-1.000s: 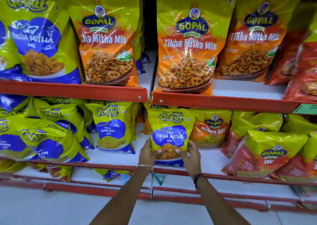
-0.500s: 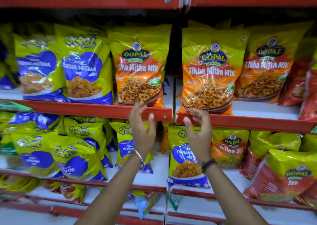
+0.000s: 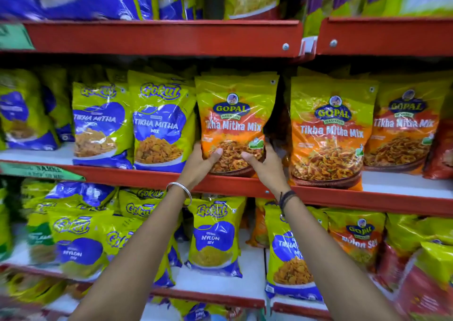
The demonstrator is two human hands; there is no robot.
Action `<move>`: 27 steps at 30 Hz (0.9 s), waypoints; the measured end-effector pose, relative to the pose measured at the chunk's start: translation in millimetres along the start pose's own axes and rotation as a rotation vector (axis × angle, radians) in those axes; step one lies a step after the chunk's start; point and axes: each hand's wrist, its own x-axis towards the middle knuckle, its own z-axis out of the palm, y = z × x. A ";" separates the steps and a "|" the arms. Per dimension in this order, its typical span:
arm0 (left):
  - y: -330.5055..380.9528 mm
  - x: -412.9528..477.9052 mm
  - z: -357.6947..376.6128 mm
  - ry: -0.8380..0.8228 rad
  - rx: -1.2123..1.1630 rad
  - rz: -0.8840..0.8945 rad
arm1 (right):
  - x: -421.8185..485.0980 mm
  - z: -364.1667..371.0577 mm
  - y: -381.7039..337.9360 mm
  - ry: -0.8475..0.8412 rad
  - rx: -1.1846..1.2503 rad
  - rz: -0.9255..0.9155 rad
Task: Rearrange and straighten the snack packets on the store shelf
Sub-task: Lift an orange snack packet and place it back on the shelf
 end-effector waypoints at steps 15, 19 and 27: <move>50.3 -98.4 31.8 0.283 -0.351 0.222 | -78.0 -54.0 -25.2 0.249 0.388 -0.133; 44.3 -128.9 46.8 0.249 -0.360 0.133 | -109.5 -67.0 -13.8 0.234 0.398 -0.061; 26.7 -164.1 60.4 0.203 -0.250 0.008 | -150.2 -67.5 17.2 0.213 0.421 0.078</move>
